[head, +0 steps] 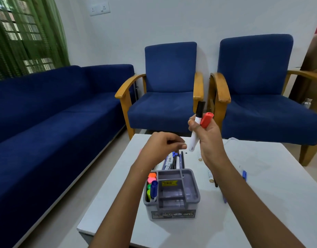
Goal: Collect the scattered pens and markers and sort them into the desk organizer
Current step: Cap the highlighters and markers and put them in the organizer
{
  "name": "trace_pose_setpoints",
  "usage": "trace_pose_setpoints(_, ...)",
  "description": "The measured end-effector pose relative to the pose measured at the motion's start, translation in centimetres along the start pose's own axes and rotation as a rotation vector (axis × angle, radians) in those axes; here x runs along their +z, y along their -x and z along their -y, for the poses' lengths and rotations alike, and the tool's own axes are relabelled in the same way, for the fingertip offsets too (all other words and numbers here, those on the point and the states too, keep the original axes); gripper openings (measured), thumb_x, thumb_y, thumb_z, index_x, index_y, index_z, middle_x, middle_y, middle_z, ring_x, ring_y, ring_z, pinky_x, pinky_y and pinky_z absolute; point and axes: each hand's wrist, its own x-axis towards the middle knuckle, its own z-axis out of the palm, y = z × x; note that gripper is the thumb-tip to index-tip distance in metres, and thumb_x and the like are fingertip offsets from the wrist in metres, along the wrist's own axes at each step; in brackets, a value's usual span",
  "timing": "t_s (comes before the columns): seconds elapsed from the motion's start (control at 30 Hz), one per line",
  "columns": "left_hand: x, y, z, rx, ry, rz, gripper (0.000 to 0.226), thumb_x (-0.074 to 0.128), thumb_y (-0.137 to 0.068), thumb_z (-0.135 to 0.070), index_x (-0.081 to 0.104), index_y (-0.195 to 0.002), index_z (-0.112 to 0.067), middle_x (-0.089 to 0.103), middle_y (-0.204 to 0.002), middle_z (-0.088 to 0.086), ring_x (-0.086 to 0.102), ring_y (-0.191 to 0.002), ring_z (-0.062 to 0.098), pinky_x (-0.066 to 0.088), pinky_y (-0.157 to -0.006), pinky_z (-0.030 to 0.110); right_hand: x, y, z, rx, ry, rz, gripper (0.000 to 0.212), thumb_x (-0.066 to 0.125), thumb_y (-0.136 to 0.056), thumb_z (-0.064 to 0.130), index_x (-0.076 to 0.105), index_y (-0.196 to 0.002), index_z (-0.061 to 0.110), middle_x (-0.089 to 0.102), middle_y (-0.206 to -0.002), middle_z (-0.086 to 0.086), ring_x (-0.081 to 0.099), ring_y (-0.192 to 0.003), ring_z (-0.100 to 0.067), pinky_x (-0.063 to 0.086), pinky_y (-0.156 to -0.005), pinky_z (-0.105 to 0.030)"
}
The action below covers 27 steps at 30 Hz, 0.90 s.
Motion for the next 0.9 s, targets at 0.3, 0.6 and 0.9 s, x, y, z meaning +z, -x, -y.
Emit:
trace_pose_setpoints(0.3, 0.9, -2.0, 8.7, -0.504, -0.381, 0.074, 0.020, 0.064, -0.087, -0.019, 0.070, -0.102, -0.008, 0.070, -0.097, 0.011, 0.066, -0.087, 0.023, 0.054, -0.079, 0.031, -2.9, 0.9, -10.0, 0.227, 0.313, 0.100, 0.006, 0.058, -0.091, 0.015, 0.058, -0.095, 0.019, 0.066, -0.100, -0.004, 0.062, -0.102, -0.025, 0.046, -0.099, -0.045)
trace_pose_setpoints(0.6, 3.2, -3.5, 8.8, -0.602, -0.648, 0.270, 0.029, 0.070, -0.079, -0.039, 0.061, -0.090, -0.014, 0.059, -0.080, 0.002, 0.058, -0.078, 0.018, 0.047, -0.071, 0.026, -2.9, 0.0, -10.7, 0.181, 0.271, 0.045, 0.007, 0.052, -0.095, 0.012, 0.054, -0.093, 0.019, 0.063, -0.095, -0.010, 0.061, -0.091, -0.025, 0.049, -0.084, -0.032)
trace_pose_setpoints(0.9, 3.1, -4.7, 9.5, -0.676, -0.464, 0.297, 0.027, 0.073, -0.077, -0.032, 0.055, -0.072, -0.013, 0.064, -0.085, 0.005, 0.065, -0.081, 0.019, 0.055, -0.080, 0.026, -4.0, 0.3, -11.7, 0.225, 0.230, -0.007, 0.004, 0.051, -0.096, 0.013, 0.053, -0.096, 0.016, 0.062, -0.088, -0.008, 0.060, -0.078, -0.019, 0.047, -0.068, -0.018)
